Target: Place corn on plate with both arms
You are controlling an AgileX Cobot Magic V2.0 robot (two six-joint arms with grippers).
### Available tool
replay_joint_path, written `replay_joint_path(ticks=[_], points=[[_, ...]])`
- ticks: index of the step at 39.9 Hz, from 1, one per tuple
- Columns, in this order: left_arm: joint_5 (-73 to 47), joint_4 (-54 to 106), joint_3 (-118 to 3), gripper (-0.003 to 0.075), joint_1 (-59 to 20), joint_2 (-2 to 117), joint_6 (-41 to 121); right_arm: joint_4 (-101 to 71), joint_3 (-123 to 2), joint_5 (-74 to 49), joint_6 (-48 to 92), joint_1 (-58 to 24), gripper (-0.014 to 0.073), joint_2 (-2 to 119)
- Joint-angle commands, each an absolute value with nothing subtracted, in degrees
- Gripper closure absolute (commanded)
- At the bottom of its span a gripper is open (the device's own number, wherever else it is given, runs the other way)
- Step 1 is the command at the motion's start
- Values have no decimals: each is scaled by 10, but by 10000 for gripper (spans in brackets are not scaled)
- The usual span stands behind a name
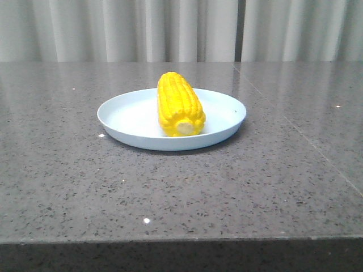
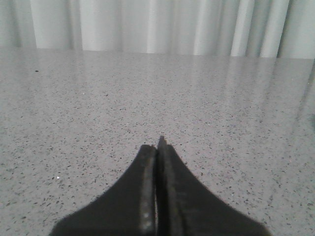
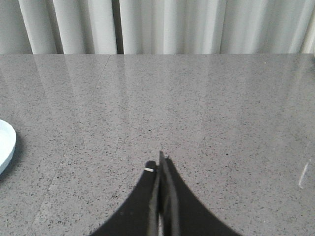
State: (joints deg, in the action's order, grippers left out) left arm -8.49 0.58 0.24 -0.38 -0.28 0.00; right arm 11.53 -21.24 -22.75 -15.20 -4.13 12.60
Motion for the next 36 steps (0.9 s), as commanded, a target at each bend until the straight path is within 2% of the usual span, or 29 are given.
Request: replay_joint_path(ticks=[1, 28, 36], points=[[-41, 12, 6, 741, -4, -14, 0, 127, -225, -179, -146, -37, 715, 131], [-41, 12, 6, 741, -4, -14, 0, 127, -224, -179, -146, -37, 715, 131], [-41, 12, 6, 741, -4, -14, 0, 103, -177, -140, -115, -34, 715, 120]])
